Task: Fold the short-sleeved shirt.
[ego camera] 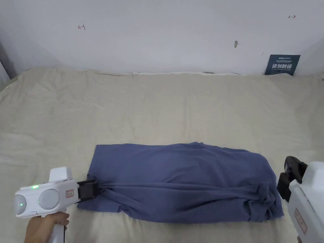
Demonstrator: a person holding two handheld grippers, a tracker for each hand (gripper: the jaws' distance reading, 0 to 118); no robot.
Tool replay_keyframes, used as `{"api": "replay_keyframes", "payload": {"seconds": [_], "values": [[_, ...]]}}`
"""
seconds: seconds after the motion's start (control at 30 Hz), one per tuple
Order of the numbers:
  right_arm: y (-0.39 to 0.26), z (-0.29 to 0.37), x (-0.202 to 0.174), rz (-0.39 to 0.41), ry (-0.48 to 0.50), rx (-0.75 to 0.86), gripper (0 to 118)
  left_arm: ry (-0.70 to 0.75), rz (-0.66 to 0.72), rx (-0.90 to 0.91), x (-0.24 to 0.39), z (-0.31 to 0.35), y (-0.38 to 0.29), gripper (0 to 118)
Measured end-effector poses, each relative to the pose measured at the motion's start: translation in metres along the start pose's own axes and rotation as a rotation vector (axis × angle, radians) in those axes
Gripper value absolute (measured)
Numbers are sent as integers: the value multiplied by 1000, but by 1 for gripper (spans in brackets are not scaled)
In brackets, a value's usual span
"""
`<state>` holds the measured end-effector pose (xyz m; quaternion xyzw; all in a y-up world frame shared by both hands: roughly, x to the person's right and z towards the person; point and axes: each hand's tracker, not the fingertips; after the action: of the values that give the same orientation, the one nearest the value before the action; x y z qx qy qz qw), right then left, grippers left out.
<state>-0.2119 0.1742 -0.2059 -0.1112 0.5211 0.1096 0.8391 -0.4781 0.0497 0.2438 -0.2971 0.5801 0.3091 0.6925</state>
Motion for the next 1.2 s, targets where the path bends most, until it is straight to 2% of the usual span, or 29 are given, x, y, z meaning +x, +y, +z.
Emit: {"api": "replay_keyframes", "payload": {"seconds": [0.1,0.13,0.2,0.3,0.33,0.37,0.4,0.43,0.5,0.57,0.6,0.63,0.67,0.77,0.8,0.87,0.93,0.97,1.0,1.1,1.2], "values": [[-7,-12,1,0,-9,-34,1,32,2,-88,3,-17,-12,105],[-10,-16,1,2,-14,-48,2,41,2,-127,4,-25,-16,94],[-16,-23,4,-3,-17,-73,2,36,-21,-147,10,-29,-25,58],[-33,-37,13,-38,-25,-159,2,46,-68,-108,21,-28,-35,57],[-40,-42,17,-40,-36,-195,2,44,-69,-112,18,-32,-35,51],[-46,-47,21,-45,-48,-230,2,37,-75,-107,20,-30,-35,39],[-56,-55,26,-60,-53,-270,3,24,-83,-90,21,-27,-34,21],[-63,-63,31,-72,-64,-311,10,2,-77,-80,21,-26,-33,6],[-79,-81,41,-104,-55,-414,34,4,-64,-87,23,-22,-25,5],[-95,-103,49,-126,-44,-509,75,2,-60,-54,23,-14,-23,5],[-102,-113,50,-126,-47,-563,88,2,-58,-48,21,-11,-21,5],[-111,-124,52,-132,-45,-601,98,4,-53,-48,21,-7,-18,5],[-118,-132,53,-120,-42,-625,99,3,-48,-46,20,-5,-17,5],[-136,-151,49,-102,-54,-663,98,-12,-35,-30,24,8,-14,4],[-135,-151,42,-104,-55,-685,92,-13,-36,-27,23,9,-12,5],[-140,-157,43,-137,-34,-696,59,-13,-41,-27,21,6,-13,5],[-142,-158,46,-207,0,-685,21,-14,-37,-23,19,7,-13,5],[-139,-155,43,-188,-19,-678,6,-13,-33,-21,18,8,-13,4],[-135,-153,42,-153,-43,-664,6,-17,-27,-17,16,3,-12,5],[-135,-148,57,-182,-18,-640,5,-21,-13,-8,12,7,-16,4],[-130,-133,67,-168,-18,-596,5,-27,5,10,7,17,-22,4]]}}
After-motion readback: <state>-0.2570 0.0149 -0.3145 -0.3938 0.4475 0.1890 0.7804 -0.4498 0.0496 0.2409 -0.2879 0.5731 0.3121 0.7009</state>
